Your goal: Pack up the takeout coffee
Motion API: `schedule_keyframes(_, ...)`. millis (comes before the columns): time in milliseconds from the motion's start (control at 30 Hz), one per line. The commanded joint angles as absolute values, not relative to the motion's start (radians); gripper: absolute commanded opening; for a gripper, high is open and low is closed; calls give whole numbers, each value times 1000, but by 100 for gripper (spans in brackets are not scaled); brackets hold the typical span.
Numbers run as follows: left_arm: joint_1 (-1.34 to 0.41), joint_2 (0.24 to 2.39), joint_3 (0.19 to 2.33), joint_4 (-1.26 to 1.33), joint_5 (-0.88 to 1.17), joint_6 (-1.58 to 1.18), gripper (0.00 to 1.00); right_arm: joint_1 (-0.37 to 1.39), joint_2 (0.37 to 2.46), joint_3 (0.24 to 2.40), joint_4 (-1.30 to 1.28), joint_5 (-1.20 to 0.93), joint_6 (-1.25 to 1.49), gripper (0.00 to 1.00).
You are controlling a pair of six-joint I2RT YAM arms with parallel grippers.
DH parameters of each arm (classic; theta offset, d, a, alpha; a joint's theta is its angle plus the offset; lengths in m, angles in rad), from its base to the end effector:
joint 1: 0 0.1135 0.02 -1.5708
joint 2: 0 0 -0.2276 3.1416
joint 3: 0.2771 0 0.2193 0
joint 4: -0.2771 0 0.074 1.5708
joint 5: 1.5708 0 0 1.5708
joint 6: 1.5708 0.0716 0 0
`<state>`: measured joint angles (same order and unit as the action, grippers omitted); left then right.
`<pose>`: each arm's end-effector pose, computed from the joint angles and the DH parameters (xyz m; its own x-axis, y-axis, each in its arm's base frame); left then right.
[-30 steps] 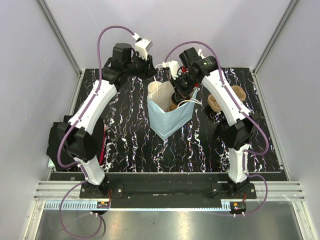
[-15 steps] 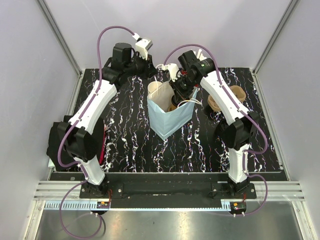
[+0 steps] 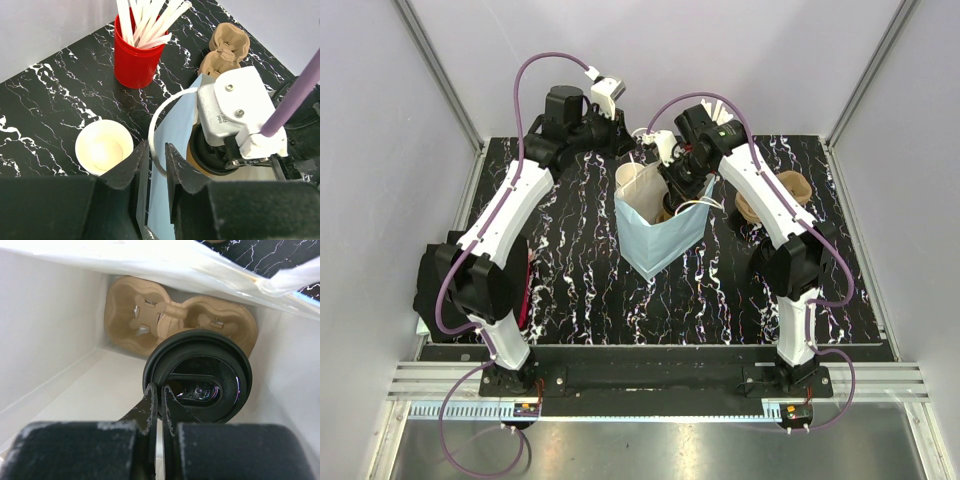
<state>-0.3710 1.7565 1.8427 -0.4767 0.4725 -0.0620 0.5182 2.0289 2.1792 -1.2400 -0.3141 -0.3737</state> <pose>0.3557 -0.1734 0.3627 -0.3984 0.0958 -0.9122 0.6917 0.6845 -0.2302 0.3244 0.2104 0.2826 -0.4996 -0.6845 -0.5308 -0.8353 0.5430 0.0860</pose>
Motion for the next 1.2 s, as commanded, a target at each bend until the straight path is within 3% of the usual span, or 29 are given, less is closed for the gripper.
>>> schedule_keyframes(0, -365, 1761, 1844, -426, 512, -77, 22, 531, 1970, 2177, -1197, -301, -388, 0)
schedule_keyframes(1167, -365, 1775, 1839, -433, 454, -100, 16, 531, 1895, 1994, -1019, -282, -428, 0)
